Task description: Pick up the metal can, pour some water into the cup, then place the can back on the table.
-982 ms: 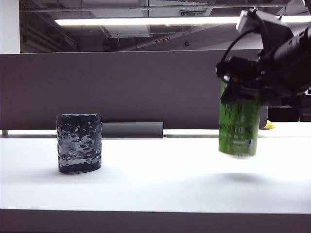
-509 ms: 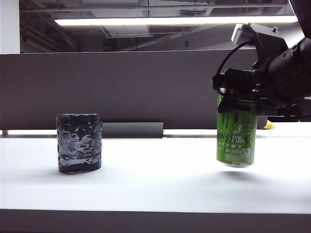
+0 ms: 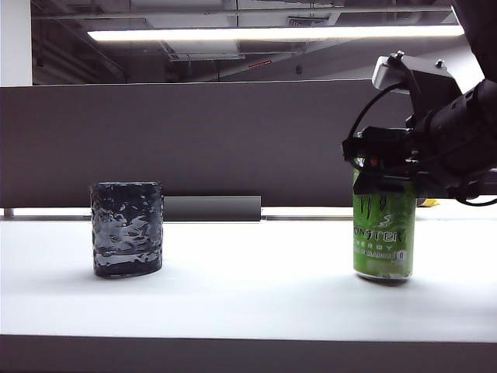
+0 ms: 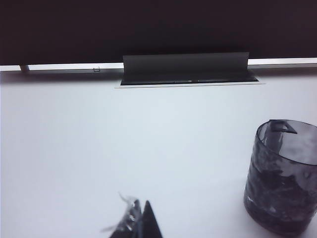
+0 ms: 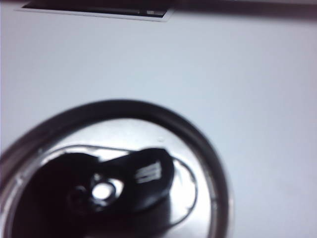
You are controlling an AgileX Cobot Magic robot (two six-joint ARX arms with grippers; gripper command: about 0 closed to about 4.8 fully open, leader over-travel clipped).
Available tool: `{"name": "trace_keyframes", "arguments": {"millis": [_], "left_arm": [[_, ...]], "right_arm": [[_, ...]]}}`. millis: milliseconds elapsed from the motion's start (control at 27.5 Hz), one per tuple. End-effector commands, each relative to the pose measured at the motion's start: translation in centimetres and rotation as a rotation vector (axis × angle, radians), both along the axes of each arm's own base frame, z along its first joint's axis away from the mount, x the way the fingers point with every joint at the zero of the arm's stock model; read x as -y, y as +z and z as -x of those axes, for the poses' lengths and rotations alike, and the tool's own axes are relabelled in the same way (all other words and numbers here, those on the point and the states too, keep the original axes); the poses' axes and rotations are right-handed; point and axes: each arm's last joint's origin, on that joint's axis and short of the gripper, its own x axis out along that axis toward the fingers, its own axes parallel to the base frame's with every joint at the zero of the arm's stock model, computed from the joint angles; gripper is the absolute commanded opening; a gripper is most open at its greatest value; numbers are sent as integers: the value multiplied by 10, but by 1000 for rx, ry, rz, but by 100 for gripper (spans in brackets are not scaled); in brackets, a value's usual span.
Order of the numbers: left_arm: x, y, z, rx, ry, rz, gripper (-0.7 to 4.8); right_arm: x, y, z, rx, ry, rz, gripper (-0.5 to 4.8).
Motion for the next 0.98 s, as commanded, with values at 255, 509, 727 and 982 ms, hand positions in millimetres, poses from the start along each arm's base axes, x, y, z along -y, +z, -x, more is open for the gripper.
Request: {"name": "trace_keyframes", "arguments": {"millis": [255,509,727,982], "left_arm": [[0,2,0,14,3,1,-5],[0,2,0,14,2,1,-5],[0,2,0,14,3,1,-5],[0,2,0,14,3,1,-5]], "right_arm": [[-2,3,-3,34,0,-18,211],[-2,3,-3,34,1,-19,268],[-2,3,-3,34,2,-19,306],[-3,6,-3,65,16,-44,479]]}}
